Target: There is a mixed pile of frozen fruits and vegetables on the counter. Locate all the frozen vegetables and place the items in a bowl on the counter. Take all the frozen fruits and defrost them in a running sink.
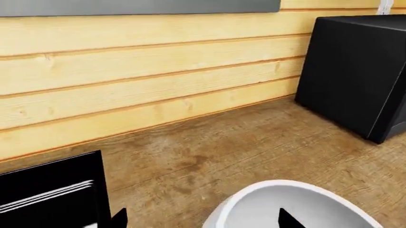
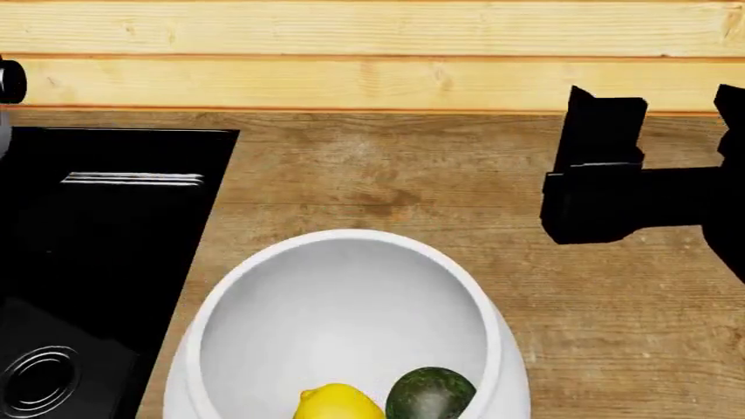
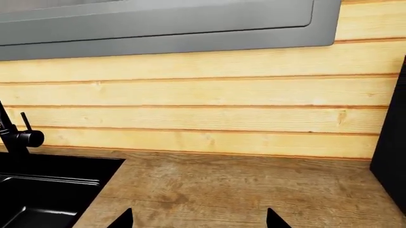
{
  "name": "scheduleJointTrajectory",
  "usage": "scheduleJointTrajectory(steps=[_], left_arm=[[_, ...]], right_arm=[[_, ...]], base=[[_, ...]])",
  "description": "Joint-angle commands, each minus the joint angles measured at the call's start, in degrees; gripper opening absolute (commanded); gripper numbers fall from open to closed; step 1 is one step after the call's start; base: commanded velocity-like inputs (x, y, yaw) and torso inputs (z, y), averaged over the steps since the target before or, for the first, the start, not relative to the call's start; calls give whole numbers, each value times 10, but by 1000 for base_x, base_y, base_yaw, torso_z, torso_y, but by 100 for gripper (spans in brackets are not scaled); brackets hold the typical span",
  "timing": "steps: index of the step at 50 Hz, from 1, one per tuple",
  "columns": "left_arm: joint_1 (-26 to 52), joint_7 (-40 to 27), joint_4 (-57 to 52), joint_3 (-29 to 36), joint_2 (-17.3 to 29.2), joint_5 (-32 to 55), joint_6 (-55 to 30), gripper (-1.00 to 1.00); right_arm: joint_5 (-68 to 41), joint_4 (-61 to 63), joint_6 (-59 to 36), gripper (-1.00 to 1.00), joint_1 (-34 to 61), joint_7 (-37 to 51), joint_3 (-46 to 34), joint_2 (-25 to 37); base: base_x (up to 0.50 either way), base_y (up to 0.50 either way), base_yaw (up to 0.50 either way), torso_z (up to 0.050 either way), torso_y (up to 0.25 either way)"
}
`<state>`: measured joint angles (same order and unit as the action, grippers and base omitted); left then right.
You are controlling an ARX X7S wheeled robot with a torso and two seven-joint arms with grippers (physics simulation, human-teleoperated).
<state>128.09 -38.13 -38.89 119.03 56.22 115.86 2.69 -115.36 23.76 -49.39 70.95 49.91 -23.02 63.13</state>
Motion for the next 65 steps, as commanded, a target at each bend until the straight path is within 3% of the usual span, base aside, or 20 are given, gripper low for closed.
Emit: scheduleJointTrajectory(steps=[1,5,14,39,50,54,65], left_arm=[[37,8,-9,-3,121,-32,-67,100],[16,11,-10,8,150,-55,-72,100],[-45,17,18,30,167,-116,-41,100],[-149,10,73,63,163,-203,22,100],[-166,10,81,67,174,-214,33,100],[-139,-10,72,61,201,-232,0,100],[31,-34,14,-40,222,-134,-159,100]], right_arm=[[72,29,59,100,-114,-76,71,26],[89,35,79,100,-159,-94,85,39],[133,41,104,100,-218,-117,90,38],[238,20,133,100,-274,-160,73,4],[298,19,170,100,-338,-171,88,30],[335,29,175,100,-334,-167,96,47],[229,57,69,100,-131,-121,102,66]], base=[[0,0,0,0,0],[0,0,0,0,0],[0,0,0,0,0],[0,0,0,0,0],[0,0,0,0,0],[0,0,0,0,0],[0,0,0,0,0]])
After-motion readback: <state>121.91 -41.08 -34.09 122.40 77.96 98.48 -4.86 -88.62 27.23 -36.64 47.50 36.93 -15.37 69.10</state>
